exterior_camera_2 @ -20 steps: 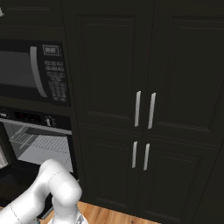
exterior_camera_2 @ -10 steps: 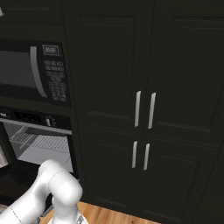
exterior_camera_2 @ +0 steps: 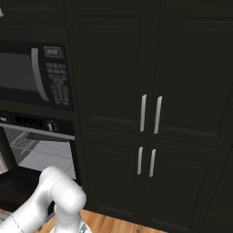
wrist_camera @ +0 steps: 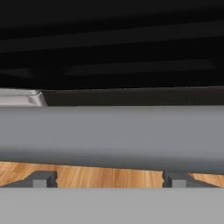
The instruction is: Take the baked cake out of the oven and place it on the plate for cooling. Then close the oven door.
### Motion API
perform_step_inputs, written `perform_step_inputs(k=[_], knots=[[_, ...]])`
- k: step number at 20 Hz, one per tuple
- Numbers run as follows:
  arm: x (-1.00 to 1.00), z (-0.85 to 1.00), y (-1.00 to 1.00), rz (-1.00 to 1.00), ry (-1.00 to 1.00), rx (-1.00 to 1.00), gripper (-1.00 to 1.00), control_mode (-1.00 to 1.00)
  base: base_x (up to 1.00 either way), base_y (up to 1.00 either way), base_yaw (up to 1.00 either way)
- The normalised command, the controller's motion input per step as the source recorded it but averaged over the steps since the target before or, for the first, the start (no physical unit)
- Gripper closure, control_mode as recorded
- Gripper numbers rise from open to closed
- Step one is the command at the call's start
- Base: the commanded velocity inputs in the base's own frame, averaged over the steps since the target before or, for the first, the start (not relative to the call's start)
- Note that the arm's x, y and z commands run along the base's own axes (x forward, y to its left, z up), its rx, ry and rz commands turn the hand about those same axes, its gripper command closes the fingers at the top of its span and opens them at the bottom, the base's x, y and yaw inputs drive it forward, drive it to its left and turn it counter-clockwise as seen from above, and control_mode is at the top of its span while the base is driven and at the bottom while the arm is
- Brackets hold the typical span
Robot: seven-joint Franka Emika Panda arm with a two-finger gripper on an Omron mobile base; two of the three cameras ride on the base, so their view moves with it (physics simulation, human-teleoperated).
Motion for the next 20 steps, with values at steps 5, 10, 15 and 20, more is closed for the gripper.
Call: perform_step_inputs(k=[5, 10, 15, 20], knots=[[0.63, 0.00, 0.00, 0.00, -0.16, 0.04, -1.00, -1.00, 0.00, 0.00, 0.00], [0.66, 0.05, 0.00, 0.00, -0.12, 0.08, -1.00, -1.00, 0.00, 0.00, 0.00], [0.68, 0.08, 0.00, 0.02, -0.18, 0.12, -1.00, -1.00, 0.00, 0.00, 0.00], [0.65, 0.10, 0.00, 0.05, -0.25, 0.12, -1.00, -1.00, 0.00, 0.00, 0.00]])
